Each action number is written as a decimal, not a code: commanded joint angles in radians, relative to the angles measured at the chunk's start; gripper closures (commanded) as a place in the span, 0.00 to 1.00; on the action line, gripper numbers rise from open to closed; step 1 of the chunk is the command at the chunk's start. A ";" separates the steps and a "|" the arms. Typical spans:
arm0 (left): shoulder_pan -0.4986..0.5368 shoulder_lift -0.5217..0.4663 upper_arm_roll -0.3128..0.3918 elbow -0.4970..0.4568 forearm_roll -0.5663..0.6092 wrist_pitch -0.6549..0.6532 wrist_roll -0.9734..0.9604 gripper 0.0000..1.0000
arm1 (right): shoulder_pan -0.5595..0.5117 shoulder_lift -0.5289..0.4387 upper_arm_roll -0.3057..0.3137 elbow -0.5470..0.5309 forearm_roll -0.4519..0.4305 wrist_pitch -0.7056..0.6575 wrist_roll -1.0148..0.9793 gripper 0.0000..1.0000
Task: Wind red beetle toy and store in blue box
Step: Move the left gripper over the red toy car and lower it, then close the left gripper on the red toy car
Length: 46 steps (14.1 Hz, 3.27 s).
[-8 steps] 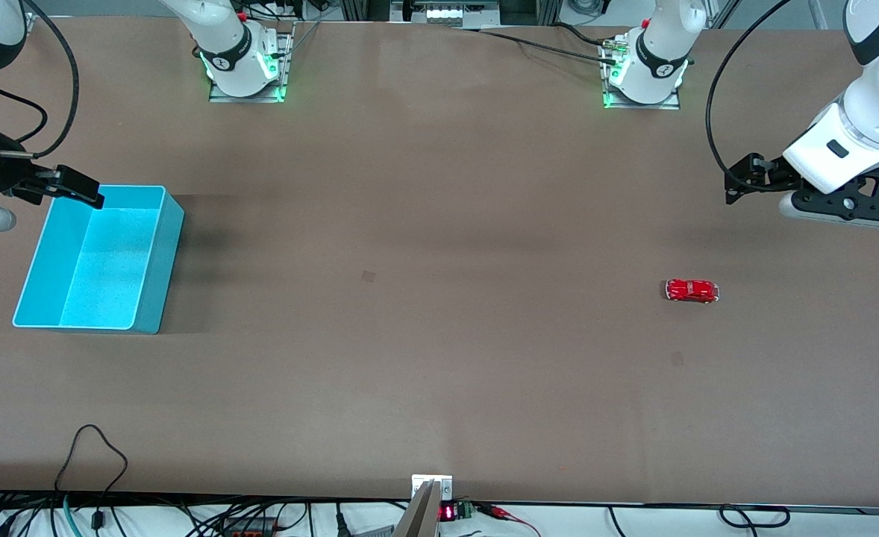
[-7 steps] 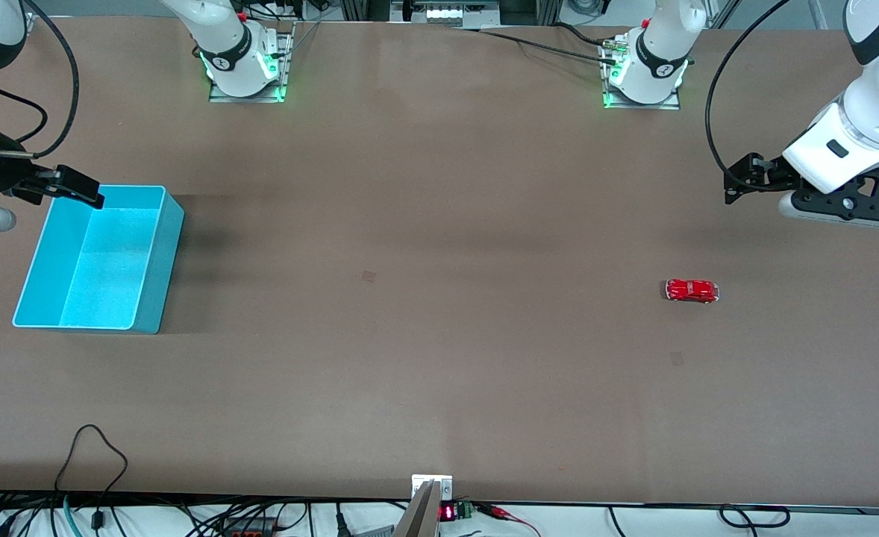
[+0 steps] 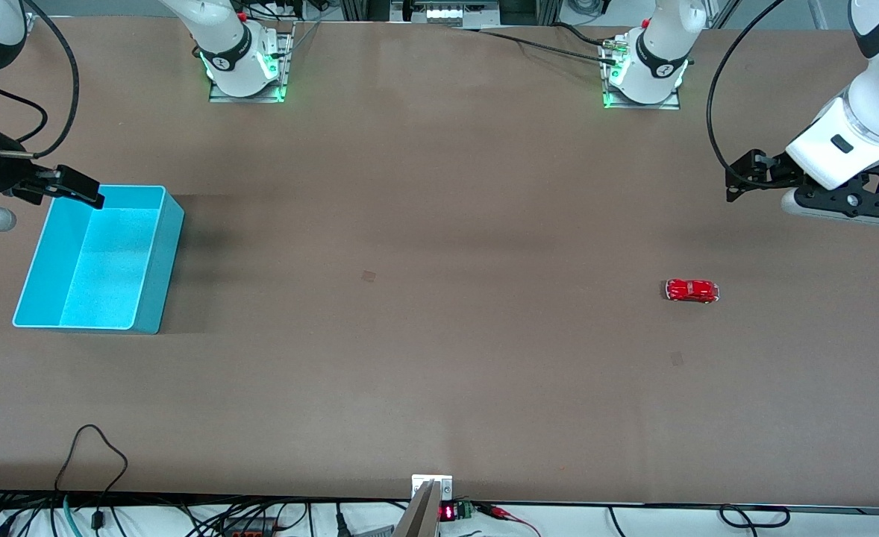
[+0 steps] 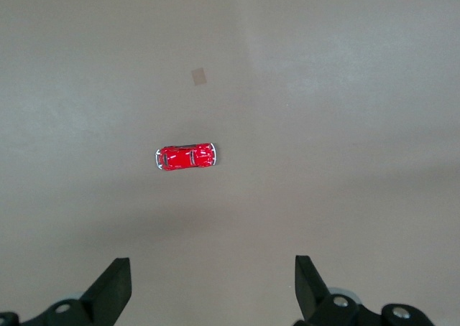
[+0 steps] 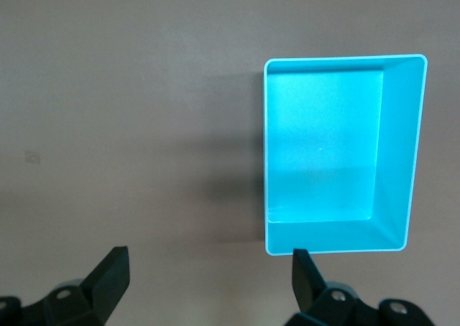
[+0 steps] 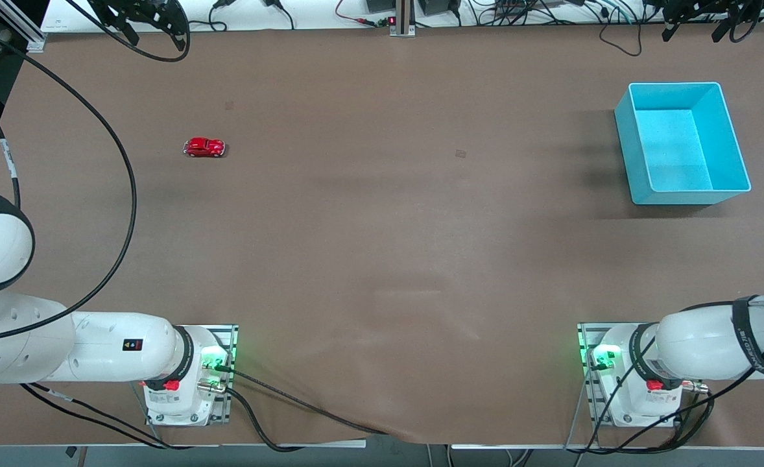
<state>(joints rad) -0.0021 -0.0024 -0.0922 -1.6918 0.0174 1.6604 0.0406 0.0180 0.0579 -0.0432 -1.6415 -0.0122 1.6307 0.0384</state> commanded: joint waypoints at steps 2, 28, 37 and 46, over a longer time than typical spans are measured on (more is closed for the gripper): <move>-0.007 0.027 0.000 0.037 -0.008 -0.085 -0.010 0.00 | -0.004 0.017 0.003 0.002 -0.002 0.009 0.003 0.00; 0.108 0.404 0.000 -0.299 0.150 0.665 1.268 0.00 | 0.005 0.114 0.006 0.000 -0.005 -0.009 -0.017 0.00; 0.162 0.461 -0.001 -0.423 0.150 0.904 1.386 0.14 | -0.004 0.117 0.008 0.000 0.000 -0.014 -0.058 0.00; 0.154 0.479 -0.001 -0.422 0.147 0.892 1.280 0.91 | -0.003 0.120 0.008 0.000 0.004 -0.014 -0.061 0.00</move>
<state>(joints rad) 0.1524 0.4703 -0.0915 -2.1028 0.1537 2.5503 1.3726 0.0190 0.1797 -0.0395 -1.6426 -0.0117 1.6259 -0.0100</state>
